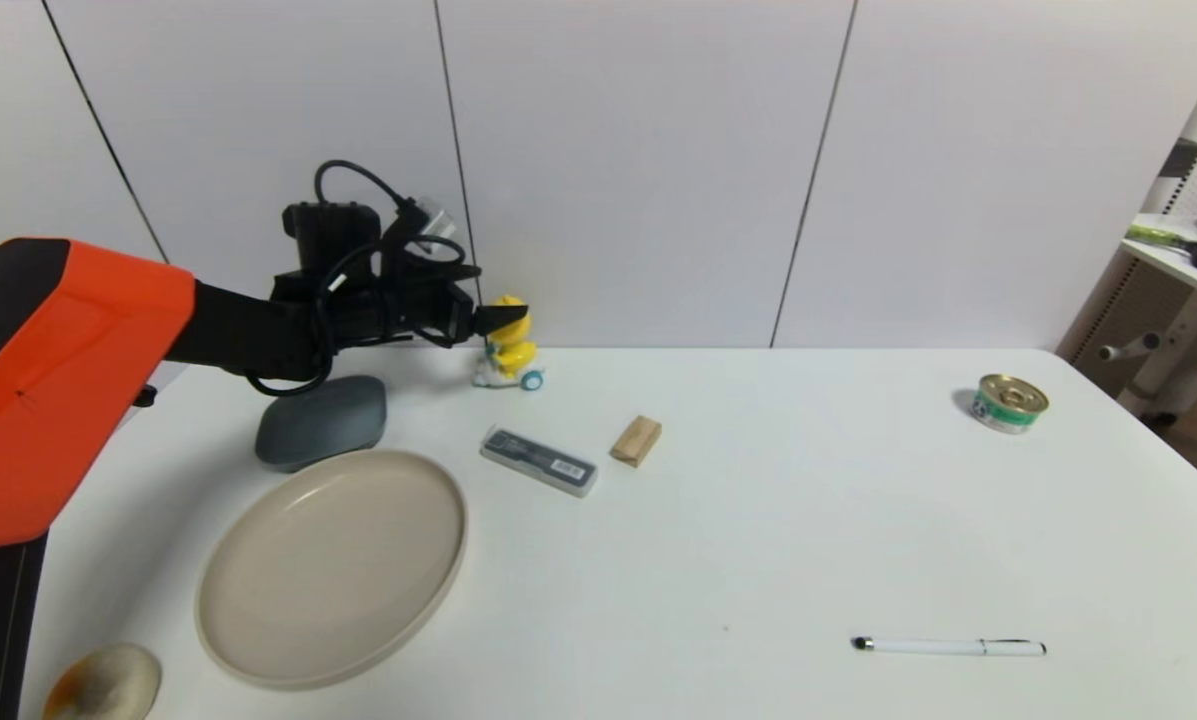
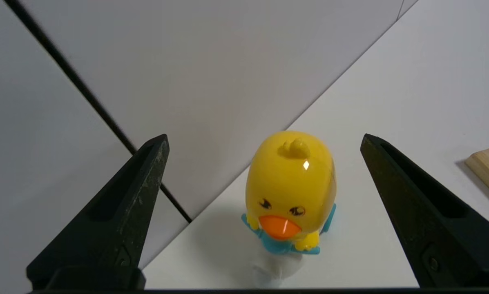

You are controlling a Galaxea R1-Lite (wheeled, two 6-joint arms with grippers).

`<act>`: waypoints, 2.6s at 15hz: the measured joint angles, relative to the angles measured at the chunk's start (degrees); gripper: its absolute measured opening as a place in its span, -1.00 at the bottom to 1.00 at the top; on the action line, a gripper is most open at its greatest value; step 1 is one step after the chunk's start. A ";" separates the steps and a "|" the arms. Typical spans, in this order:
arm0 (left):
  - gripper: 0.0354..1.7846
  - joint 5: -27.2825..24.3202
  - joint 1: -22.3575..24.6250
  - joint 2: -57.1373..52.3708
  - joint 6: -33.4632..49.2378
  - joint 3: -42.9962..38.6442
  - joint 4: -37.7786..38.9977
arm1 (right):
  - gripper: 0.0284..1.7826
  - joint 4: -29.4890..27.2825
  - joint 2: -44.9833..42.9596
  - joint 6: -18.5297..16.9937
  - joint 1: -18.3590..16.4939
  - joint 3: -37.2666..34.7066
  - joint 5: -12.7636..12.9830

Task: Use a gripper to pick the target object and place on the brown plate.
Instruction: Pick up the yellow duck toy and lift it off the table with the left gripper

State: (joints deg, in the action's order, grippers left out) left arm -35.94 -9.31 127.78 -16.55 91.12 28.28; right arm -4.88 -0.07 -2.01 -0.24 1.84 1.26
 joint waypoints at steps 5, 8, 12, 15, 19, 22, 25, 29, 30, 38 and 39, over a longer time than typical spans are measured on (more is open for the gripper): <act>0.89 -0.09 -0.83 3.34 1.15 5.13 0.02 | 0.90 0.00 0.00 0.01 -0.02 0.00 -0.02; 0.89 -0.13 -1.99 4.47 2.56 5.24 -0.12 | 0.90 -0.02 0.00 0.00 -0.02 0.00 -0.05; 0.89 -0.09 -2.61 6.17 3.25 6.14 0.52 | 0.90 -0.02 0.00 0.01 0.00 0.00 -0.05; 0.89 0.02 -2.62 7.72 3.19 6.86 0.90 | 0.90 -0.02 0.00 0.01 0.00 0.00 -0.02; 0.89 -0.11 -2.58 10.03 3.35 7.00 3.28 | 0.90 0.00 0.00 0.01 -0.02 0.00 -0.05; 0.89 -0.16 -2.58 11.63 3.52 6.95 4.33 | 0.90 -0.02 0.00 0.01 -0.02 0.00 -0.02; 0.89 -0.17 -2.54 12.93 3.57 7.02 5.80 | 0.90 0.00 0.00 0.00 -0.02 0.00 -0.07; 0.89 -0.33 -2.61 14.12 5.18 8.09 7.77 | 0.90 -0.02 0.00 0.01 -0.02 0.00 -0.02; 0.89 -0.37 -2.62 14.29 6.06 8.27 8.90 | 0.90 0.00 0.00 0.01 0.00 0.02 -0.05; 0.30 0.05 -2.54 14.62 7.27 8.59 10.33 | 0.90 0.00 0.00 0.00 0.00 0.02 -0.02; 0.17 0.02 -2.58 14.62 7.24 8.59 10.35 | 0.90 -0.02 0.00 0.00 0.00 0.02 -0.05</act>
State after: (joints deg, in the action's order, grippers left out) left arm -35.91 -11.90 142.40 -9.31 99.72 38.63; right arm -4.90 -0.07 -2.01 -0.24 1.87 1.21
